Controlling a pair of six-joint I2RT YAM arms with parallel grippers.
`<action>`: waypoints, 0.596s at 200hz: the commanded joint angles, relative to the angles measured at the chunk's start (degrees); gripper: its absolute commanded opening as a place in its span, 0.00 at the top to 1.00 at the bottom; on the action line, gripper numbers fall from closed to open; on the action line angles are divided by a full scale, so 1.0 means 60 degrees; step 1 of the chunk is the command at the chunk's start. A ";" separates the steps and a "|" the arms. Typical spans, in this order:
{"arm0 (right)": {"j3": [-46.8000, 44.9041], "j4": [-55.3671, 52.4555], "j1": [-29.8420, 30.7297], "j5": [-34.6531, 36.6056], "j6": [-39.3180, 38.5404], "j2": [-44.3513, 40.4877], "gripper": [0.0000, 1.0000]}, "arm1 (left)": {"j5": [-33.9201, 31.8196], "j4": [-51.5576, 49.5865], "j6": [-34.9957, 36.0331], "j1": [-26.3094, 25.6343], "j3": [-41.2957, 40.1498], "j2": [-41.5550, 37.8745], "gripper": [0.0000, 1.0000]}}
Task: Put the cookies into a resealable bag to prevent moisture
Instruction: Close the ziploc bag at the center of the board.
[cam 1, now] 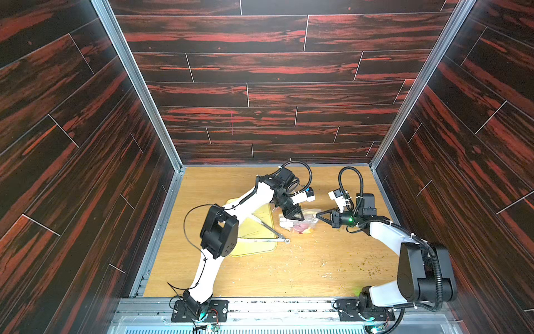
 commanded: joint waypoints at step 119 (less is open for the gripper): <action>0.0146 0.0056 -0.0088 -0.0239 0.0041 -0.0024 1.00 | -0.1397 0.0569 0.0431 0.0108 -0.1183 -0.1489 0.87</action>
